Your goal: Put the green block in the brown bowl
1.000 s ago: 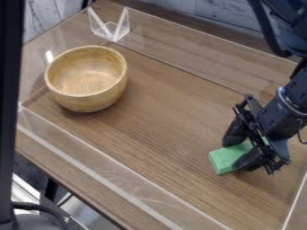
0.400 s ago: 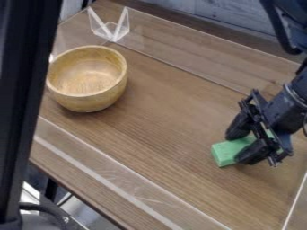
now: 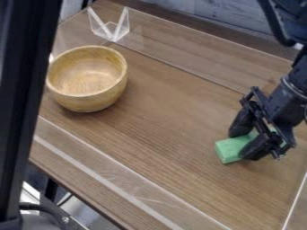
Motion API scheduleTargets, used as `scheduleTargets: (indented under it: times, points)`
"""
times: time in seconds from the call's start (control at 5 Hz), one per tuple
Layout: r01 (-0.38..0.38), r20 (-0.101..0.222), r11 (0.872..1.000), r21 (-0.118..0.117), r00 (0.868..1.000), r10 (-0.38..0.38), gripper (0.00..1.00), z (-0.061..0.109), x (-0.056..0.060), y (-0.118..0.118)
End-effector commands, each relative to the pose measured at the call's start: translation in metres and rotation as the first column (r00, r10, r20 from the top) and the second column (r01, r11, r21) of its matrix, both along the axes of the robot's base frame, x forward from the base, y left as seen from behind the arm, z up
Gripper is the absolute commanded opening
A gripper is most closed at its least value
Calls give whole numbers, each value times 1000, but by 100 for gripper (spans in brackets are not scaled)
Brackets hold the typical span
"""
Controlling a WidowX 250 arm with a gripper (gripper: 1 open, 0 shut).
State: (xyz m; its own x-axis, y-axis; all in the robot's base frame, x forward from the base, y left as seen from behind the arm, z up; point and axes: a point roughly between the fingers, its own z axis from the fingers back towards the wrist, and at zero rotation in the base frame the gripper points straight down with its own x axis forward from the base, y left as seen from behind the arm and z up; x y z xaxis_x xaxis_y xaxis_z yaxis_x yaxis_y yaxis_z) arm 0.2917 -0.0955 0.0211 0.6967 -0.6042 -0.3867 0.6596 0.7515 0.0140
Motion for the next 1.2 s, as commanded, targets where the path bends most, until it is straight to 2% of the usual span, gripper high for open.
scheduleTargets:
  times: [0.0, 0.4, 0.8, 1.0]
  points:
    - [9, 54, 997, -71, 999, -5, 0, 4, 16, -6]
    - [9, 70, 992, -125, 998, 0, 0, 3, 18, 0]
    - [-47, 50, 989, -139, 997, 55, 0, 3, 19, -1]
    - [-42, 74, 989, -140, 996, 53, 0, 4, 20, -4]
